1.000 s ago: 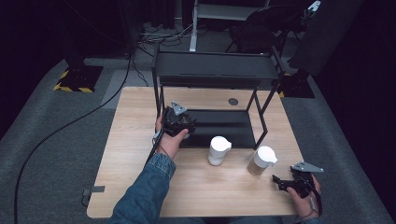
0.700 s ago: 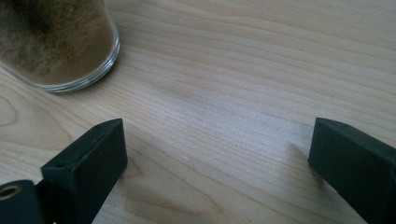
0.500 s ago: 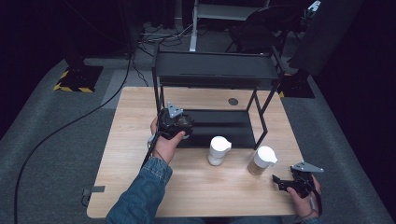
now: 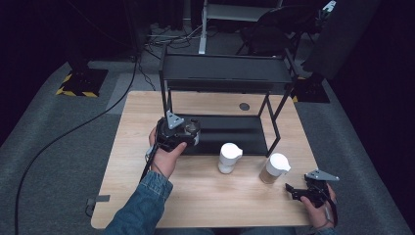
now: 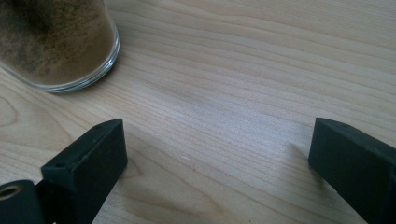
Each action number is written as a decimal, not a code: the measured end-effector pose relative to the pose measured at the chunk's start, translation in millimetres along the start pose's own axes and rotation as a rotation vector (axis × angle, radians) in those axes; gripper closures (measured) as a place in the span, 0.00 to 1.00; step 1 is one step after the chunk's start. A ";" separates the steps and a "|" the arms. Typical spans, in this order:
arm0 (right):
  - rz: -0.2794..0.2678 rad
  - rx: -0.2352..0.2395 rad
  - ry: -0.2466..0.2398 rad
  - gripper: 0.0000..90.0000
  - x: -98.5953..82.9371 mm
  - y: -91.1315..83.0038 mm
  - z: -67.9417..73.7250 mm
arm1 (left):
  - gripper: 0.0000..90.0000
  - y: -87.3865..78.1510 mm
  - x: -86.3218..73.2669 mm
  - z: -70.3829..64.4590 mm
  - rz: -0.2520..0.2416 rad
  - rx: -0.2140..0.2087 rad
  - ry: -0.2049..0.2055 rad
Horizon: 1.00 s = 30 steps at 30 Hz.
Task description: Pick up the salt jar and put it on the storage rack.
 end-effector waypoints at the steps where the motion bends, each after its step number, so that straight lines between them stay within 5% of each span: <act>1: 0.000 0.000 0.000 0.05 0.0 0.0 0.0 | 0.17 -2.3 -0.9 1.0 0.000 -0.001 -0.004; 30: 0.000 -0.001 0.001 0.05 0.0 0.0 0.1 | 0.17 -44.4 -27.7 15.9 0.001 0.014 -0.011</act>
Point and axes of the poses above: each handheld gripper's, and its own axes: y roughly forward along the jaws, x roughly out of its top, z roughly to its left, the point moved 8 cm from there along y, roughly forward along the jaws, and after that the axes turned 1 degree about -x, right-handed, at the moved point
